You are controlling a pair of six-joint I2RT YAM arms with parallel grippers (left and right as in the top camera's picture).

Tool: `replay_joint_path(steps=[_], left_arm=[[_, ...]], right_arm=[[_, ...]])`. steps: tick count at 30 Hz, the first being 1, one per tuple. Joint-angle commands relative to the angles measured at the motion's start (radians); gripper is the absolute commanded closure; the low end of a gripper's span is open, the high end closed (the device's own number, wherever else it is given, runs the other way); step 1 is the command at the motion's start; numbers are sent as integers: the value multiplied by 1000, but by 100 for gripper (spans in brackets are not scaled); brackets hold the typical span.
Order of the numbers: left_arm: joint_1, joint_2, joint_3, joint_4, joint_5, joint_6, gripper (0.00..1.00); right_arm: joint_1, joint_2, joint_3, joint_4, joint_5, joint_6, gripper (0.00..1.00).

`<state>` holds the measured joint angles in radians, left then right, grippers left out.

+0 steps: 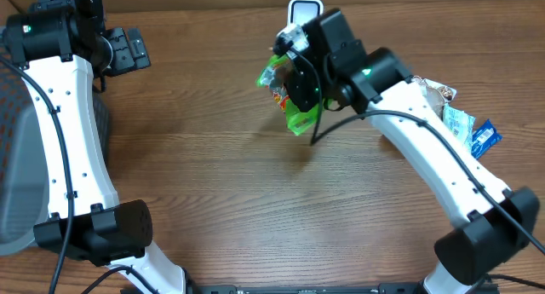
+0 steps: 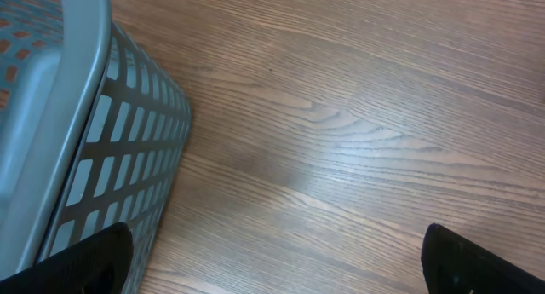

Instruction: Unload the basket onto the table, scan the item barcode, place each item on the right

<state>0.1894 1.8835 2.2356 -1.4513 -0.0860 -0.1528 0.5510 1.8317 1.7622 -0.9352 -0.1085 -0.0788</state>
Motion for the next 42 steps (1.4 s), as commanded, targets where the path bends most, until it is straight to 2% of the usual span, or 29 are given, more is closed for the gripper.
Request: replay_joint_path(steps=[1, 6, 14, 15, 16, 17, 18, 20, 21, 25, 31, 34, 38, 42], left_arm=[[-7, 10, 5, 0, 2, 19, 0], [-7, 10, 5, 0, 2, 19, 0], [-7, 10, 5, 0, 2, 19, 0], [-7, 10, 5, 0, 2, 19, 0], [-7, 10, 5, 0, 2, 19, 1], [-7, 10, 5, 0, 2, 19, 0], [-7, 10, 5, 0, 2, 19, 0], [-7, 10, 5, 0, 2, 19, 0], [-7, 10, 5, 0, 2, 19, 0], [-7, 10, 5, 0, 2, 19, 0], [-7, 10, 5, 0, 2, 19, 0], [-7, 10, 5, 0, 2, 19, 1], [-7, 10, 5, 0, 2, 19, 0], [-7, 10, 5, 0, 2, 19, 0]], right_arm=[[-3, 45, -93, 40, 238, 420, 96], [-3, 63, -196, 144, 291, 463, 96], [-3, 110, -212, 151, 280, 698, 96], [-3, 112, -212, 149, 268, 701, 89], [-3, 112, -212, 148, 253, 700, 75], [-3, 112, -212, 145, 242, 701, 46], [-3, 112, -212, 144, 235, 700, 30], [-6, 112, -212, 130, 229, 700, 11], [-9, 112, -212, 123, 222, 699, 7], [-43, 110, -211, 114, 120, 600, 5], [-177, 111, -212, 102, -56, 440, 6], [-252, 129, -217, 100, -139, 434, 6], [-324, 207, -221, 116, -381, 365, 9], [-331, 279, -221, 110, -410, 363, 9]])
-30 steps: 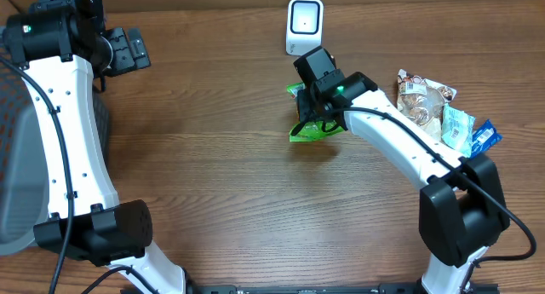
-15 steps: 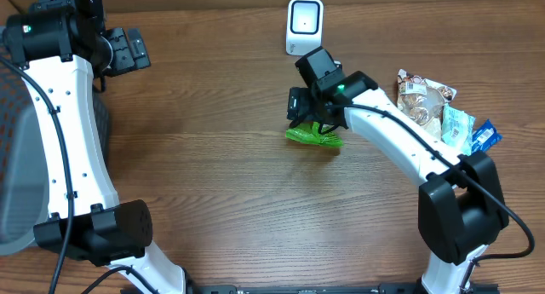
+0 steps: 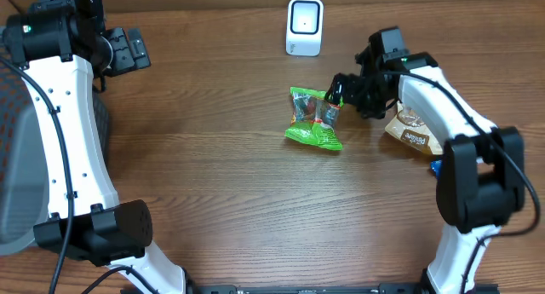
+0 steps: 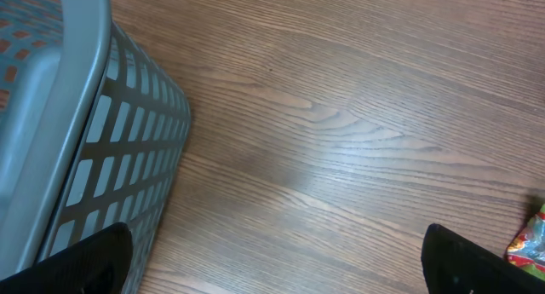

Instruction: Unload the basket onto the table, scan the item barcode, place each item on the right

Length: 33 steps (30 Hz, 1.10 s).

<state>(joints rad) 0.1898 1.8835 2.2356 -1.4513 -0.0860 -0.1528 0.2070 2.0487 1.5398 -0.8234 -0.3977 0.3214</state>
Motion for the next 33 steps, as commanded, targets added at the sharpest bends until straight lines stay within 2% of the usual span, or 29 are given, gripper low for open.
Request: replay_joint_path(steps=[1, 10, 15, 19, 24, 27, 31, 32, 33], left_arm=[[-8, 10, 5, 0, 2, 19, 0], [-8, 10, 5, 0, 2, 19, 0], [-8, 10, 5, 0, 1, 19, 0], [-8, 10, 5, 0, 2, 19, 0], [-8, 10, 5, 0, 1, 19, 0], [-8, 10, 5, 0, 1, 19, 0], [-8, 10, 5, 0, 2, 19, 0], [-8, 10, 5, 0, 2, 19, 0], [-8, 10, 5, 0, 2, 19, 0]], right_arm=[[14, 75, 2, -5, -121, -34, 9], [22, 114, -24, 26, -306, -26, 8], [31, 114, -94, 58, -301, 57, 9], [34, 114, -187, 106, -312, 122, 15], [35, 114, -249, 170, -383, 124, 33], [35, 114, -249, 202, -390, 124, 51], [27, 114, -245, 224, -390, 123, 91], [23, 113, -240, 224, -390, 120, 96], [20, 113, -233, 224, -390, 120, 96]])
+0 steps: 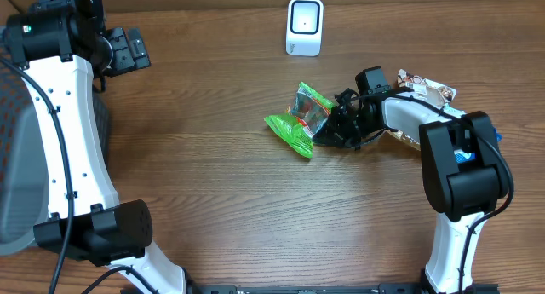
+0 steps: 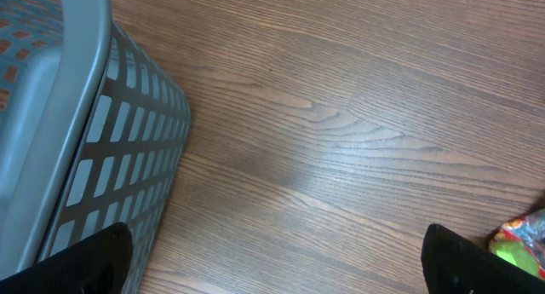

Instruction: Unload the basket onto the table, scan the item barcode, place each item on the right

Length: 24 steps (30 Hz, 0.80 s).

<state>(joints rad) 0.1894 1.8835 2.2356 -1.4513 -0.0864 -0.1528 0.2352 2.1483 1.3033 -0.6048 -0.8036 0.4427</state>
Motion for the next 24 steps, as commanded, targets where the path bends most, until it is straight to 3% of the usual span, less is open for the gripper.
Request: replay_joint_path(steps=[1, 11, 12, 13, 16, 18, 20, 24], left_arm=[[-7, 10, 5, 0, 2, 19, 0], [-7, 10, 5, 0, 2, 19, 0], [-7, 10, 5, 0, 2, 19, 0], [-7, 10, 5, 0, 2, 19, 0], [-7, 10, 5, 0, 2, 19, 0], [-7, 10, 5, 0, 2, 18, 0], [-7, 10, 5, 0, 2, 19, 0], [-7, 10, 5, 0, 2, 19, 1]], right_arm=[[-10, 9, 9, 6, 16, -1, 96], [-1, -171, 27, -49, 155, 9, 96], [2, -182, 27, -69, 155, 41, 81], [7, -186, 27, -93, 153, 81, 57], [39, -181, 23, -158, 130, 139, 17], [73, -177, 10, -172, 130, 162, 5], [111, -175, -11, -164, 151, 206, 1], [174, -173, -58, -121, 274, 362, 0]])
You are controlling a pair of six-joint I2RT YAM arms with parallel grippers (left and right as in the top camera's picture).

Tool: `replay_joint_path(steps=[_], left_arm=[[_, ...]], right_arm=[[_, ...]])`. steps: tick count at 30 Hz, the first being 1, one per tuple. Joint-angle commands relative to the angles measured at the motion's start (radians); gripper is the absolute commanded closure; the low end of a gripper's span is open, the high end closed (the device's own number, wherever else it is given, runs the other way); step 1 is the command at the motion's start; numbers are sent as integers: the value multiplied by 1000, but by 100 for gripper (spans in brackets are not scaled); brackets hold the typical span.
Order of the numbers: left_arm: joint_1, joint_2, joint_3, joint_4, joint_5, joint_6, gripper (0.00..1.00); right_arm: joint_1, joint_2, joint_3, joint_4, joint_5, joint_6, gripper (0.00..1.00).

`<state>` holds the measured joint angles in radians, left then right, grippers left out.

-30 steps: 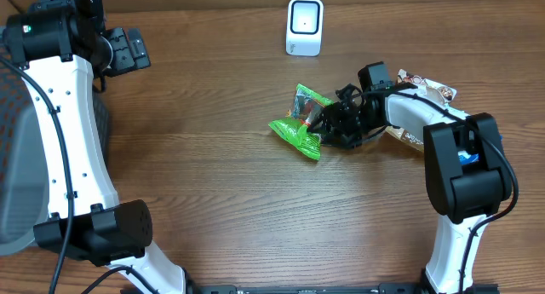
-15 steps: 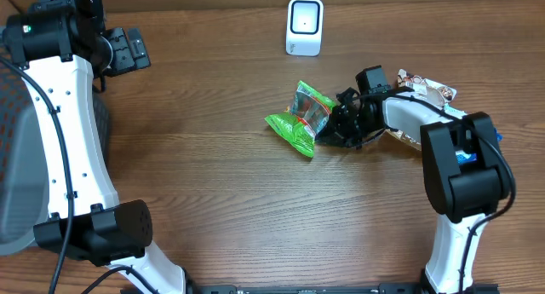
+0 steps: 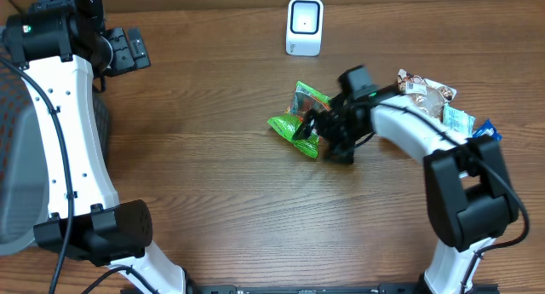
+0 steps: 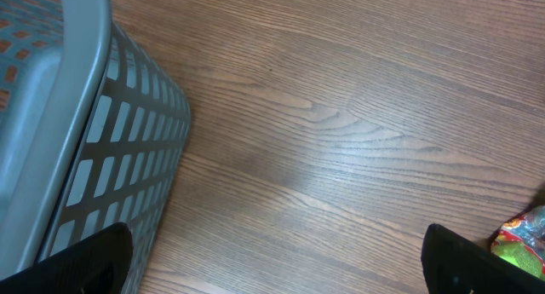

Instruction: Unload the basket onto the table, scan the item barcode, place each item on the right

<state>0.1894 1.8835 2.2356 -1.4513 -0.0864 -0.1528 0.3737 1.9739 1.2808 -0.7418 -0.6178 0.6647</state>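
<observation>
A green snack bag (image 3: 295, 117) sits crumpled and tilted near the table's middle, below the white scanner (image 3: 305, 25) at the back edge. My right gripper (image 3: 322, 134) is at the bag's right lower edge and looks shut on it. The fingers themselves are dark and hard to separate in the overhead view. A corner of the bag (image 4: 521, 241) shows at the right edge of the left wrist view. My left gripper (image 4: 272, 273) hangs open and high over bare wood at the far left, holding nothing.
A grey slotted basket (image 4: 81, 149) stands at the table's left edge, under the left arm. Several other snack packets (image 3: 426, 88) and blue packets (image 3: 467, 123) lie at the far right, behind the right arm.
The right gripper has shifted a little left and toward the front, with its wrist turned. The green bag has barely moved with it. The left arm is unchanged.
The right gripper first held the green bag up right in front of the scanner. Then the bag lay flat on the table with the gripper at its right edge. Later the bag was crumpled and tilted further left against the gripper, and it stays so now.
</observation>
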Motion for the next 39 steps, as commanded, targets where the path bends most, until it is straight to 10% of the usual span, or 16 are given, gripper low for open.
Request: replay_joint_path(steps=[1, 9, 18, 21, 24, 30, 33, 39], left_arm=[[-7, 10, 5, 0, 2, 19, 0], [-7, 10, 5, 0, 2, 19, 0], [-7, 10, 5, 0, 2, 19, 0], [-7, 10, 5, 0, 2, 19, 0], [-8, 10, 5, 0, 2, 19, 1], [-7, 10, 5, 0, 2, 19, 0], [-7, 10, 5, 0, 2, 19, 1], [-7, 10, 5, 0, 2, 19, 0]], right_arm=[[41, 1, -40, 33, 89, 162, 0], [43, 1, -40, 200, 202, 343, 3], [41, 1, -40, 270, 241, 351, 82], [40, 1, -40, 304, 202, 278, 95], [39, 1, -40, 314, 168, 253, 92], [50, 1, -40, 241, 135, 330, 30], [68, 1, -40, 240, 184, 379, 17], [140, 3, -40, 267, 362, 592, 46]])
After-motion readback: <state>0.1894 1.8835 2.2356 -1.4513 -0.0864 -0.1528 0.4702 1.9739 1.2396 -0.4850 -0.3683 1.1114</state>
